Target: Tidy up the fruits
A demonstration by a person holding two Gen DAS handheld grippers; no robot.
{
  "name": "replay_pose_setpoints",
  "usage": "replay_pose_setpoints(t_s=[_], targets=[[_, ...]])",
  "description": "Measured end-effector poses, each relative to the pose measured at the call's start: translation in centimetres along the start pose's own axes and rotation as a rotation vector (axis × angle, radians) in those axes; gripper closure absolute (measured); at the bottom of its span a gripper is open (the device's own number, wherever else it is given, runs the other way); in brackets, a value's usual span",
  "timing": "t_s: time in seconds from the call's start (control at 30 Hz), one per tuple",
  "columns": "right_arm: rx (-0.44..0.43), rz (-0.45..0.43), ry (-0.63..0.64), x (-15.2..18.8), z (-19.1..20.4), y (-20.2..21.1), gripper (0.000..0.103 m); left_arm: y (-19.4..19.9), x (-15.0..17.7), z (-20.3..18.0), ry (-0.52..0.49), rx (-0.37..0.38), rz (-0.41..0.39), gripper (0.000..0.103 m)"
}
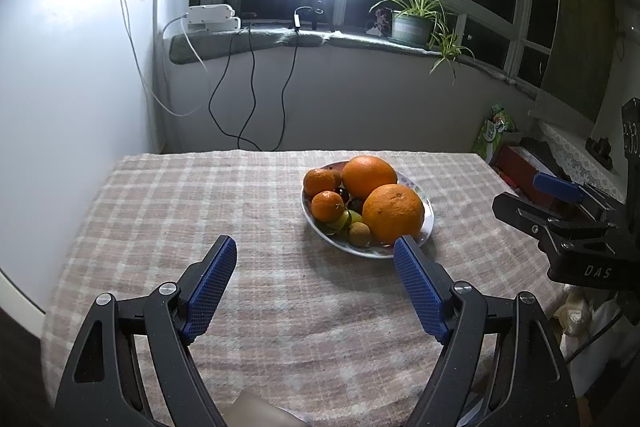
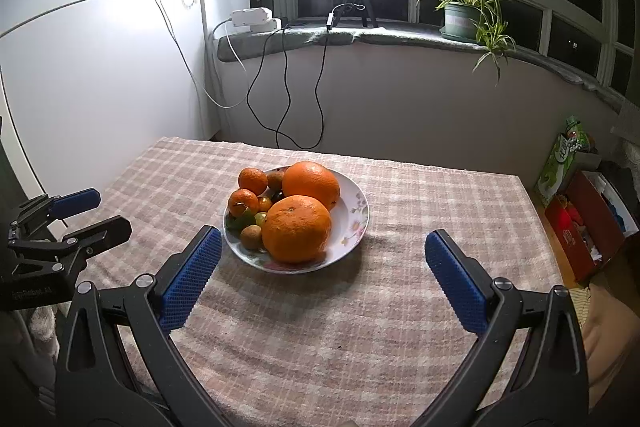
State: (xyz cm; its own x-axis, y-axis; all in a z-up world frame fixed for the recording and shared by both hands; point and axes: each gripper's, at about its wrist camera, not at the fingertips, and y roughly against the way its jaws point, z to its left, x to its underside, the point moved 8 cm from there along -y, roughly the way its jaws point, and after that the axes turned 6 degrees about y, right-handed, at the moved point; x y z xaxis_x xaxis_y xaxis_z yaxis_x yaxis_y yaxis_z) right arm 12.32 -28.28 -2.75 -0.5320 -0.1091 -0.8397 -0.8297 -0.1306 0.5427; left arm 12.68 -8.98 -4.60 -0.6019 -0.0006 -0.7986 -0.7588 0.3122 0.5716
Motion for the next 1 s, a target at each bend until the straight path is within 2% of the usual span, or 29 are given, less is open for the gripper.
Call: replay_pose_setpoints(t_s=[0.3, 0.67, 1.0], targets=[[-0.002, -0.008, -0.003, 0.2, 0.3, 0.8, 0.0, 1.3, 0.1, -0.2, 0.0, 0.006, -0.021, 0.022], [0.033, -0.058, 0.004, -0.2, 0.9, 4.9, 0.0, 4.4, -0.2, -0.7, 0.003, 0.025, -0.077, 0.022], [0.051, -0.07, 0.006, 0.5, 0.9, 6.6, 0.0, 5.9, 0.2, -0.8, 0.004, 0.028, -0.1, 0.022]])
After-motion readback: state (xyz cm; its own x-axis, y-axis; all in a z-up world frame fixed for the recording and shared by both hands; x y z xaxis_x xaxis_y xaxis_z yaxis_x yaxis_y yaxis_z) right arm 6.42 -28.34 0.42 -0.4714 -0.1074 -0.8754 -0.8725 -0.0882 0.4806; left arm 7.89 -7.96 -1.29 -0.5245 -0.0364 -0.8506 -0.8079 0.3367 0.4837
